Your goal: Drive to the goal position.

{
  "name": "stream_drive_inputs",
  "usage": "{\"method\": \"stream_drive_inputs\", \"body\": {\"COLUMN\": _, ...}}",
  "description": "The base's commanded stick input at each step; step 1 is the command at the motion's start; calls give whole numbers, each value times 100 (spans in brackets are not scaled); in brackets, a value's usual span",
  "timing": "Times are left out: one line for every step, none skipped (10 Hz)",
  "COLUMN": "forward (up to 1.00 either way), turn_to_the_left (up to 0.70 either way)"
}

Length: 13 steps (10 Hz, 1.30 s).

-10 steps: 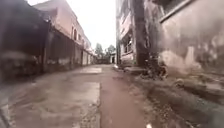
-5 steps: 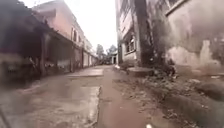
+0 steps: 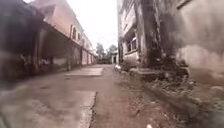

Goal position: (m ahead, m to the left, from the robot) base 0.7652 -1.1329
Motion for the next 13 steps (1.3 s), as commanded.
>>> {"method": "stream_drive_inputs", "body": {"forward": 6, "turn_to_the_left": 0}}
{"method": "stream_drive_inputs", "body": {"forward": 27, "turn_to_the_left": 0}}
{"method": "stream_drive_inputs", "body": {"forward": 85, "turn_to_the_left": 0}}
{"method": "stream_drive_inputs", "body": {"forward": 85, "turn_to_the_left": 0}}
{"method": "stream_drive_inputs", "body": {"forward": 85, "turn_to_the_left": 0}}
{"method": "stream_drive_inputs", "body": {"forward": 85, "turn_to_the_left": 0}}
{"method": "stream_drive_inputs", "body": {"forward": 85, "turn_to_the_left": 0}}
{"method": "stream_drive_inputs", "body": {"forward": 85, "turn_to_the_left": 0}}
{"method": "stream_drive_inputs", "body": {"forward": 85, "turn_to_the_left": 0}}
{"method": "stream_drive_inputs", "body": {"forward": 85, "turn_to_the_left": 0}}
{"method": "stream_drive_inputs", "body": {"forward": 85, "turn_to_the_left": 0}}
{"method": "stream_drive_inputs", "body": {"forward": 85, "turn_to_the_left": 0}}
{"method": "stream_drive_inputs", "body": {"forward": 85, "turn_to_the_left": 0}}
